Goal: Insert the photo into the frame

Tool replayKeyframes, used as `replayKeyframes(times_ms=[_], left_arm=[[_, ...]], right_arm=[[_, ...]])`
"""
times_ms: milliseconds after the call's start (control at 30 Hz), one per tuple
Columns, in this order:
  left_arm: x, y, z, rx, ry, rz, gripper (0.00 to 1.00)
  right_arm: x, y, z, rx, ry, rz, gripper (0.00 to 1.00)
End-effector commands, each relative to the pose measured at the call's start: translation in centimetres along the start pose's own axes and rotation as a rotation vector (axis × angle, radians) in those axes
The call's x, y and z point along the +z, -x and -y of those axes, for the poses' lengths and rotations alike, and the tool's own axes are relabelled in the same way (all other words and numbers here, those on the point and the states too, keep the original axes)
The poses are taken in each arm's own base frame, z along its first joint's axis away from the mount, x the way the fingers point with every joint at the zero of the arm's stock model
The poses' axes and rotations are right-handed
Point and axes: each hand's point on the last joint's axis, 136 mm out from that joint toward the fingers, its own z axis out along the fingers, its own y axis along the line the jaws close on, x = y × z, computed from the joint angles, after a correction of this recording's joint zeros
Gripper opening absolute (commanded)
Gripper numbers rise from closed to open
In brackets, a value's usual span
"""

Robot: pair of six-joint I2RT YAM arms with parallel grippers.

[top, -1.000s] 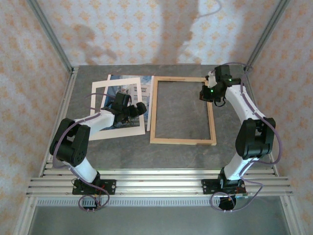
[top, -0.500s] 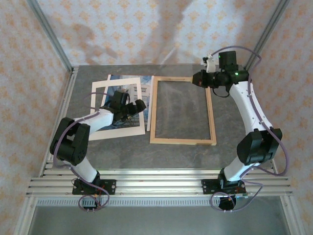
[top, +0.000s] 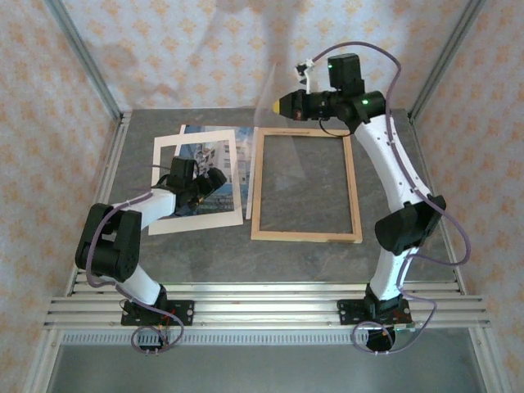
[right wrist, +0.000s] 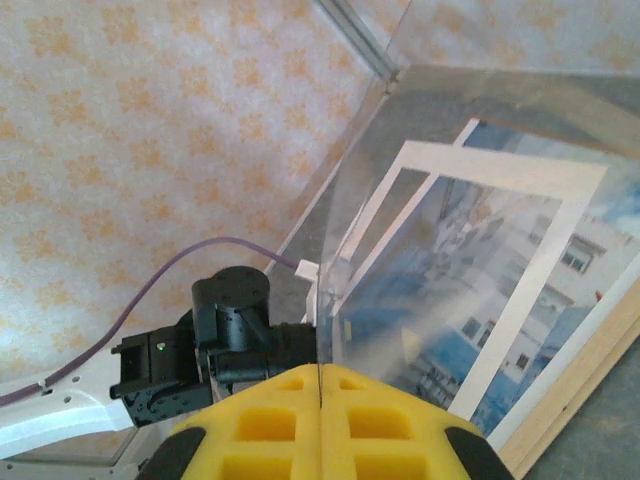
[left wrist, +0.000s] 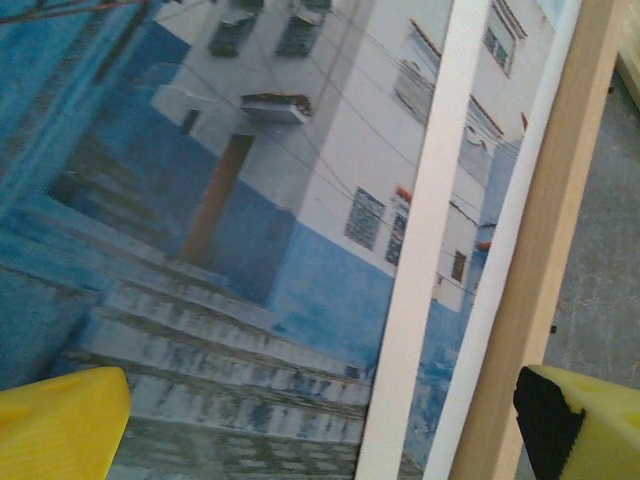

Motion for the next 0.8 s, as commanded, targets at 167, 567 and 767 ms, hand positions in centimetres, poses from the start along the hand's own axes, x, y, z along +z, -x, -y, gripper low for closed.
replayKeyframes(times_ms=[167,567,767], left_arm=[[-1.6,1.7,-0.2,0.004,0.004,0.062,1.0],[-2.1,0.2,3.1,0.072,-0.028,0.024,1.0],[-1.8,-0.9,4.1,0.096,-0.022,0.01,1.0]], right_arm=[[1.7,-4.4,6.6,0.169,-0.088,-0.044,0.0],[0.0,-12.3,17.8,0.406,-0.212,-0.059,0.0],[-0.9,-14.6,21.2,0.371,-0.261,-0.068,0.0]])
